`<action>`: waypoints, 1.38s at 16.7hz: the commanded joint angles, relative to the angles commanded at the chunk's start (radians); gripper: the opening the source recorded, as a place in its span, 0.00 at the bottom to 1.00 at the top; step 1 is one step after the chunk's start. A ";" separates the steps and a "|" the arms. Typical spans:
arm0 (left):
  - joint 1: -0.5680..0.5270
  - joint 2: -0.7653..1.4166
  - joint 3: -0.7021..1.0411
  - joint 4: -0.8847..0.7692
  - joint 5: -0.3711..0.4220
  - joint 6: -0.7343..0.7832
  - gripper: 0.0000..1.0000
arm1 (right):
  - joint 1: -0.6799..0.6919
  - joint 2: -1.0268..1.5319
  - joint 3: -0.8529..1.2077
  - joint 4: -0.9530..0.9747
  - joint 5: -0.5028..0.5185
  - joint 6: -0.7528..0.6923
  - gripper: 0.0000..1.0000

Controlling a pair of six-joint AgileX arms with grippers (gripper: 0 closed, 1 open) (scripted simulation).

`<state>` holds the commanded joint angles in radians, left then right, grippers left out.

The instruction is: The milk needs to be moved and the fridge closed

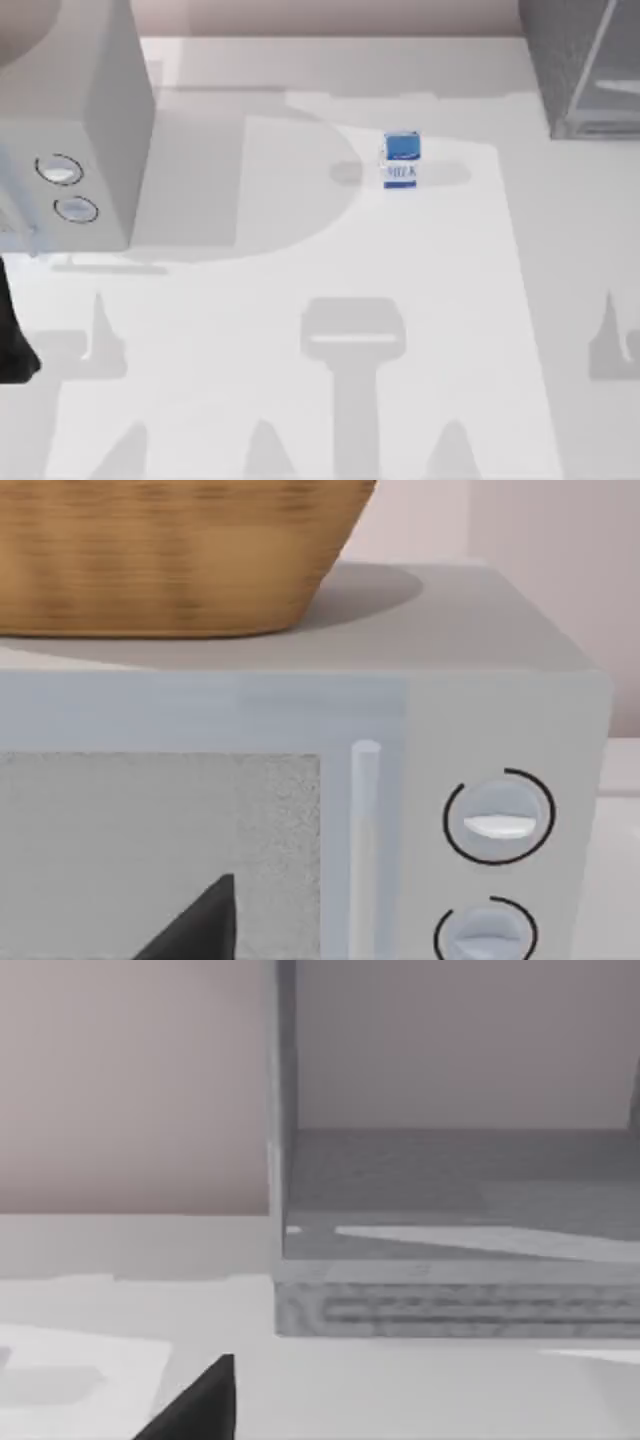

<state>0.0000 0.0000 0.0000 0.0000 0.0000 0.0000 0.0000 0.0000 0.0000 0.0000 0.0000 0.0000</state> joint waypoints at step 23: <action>0.000 0.000 0.000 0.000 0.000 0.000 1.00 | 0.924 0.768 0.024 0.730 0.928 0.018 1.00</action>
<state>0.0000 0.0000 0.0000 0.0000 0.0000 0.0000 0.9238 0.7681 0.0241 0.7296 0.9282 0.0181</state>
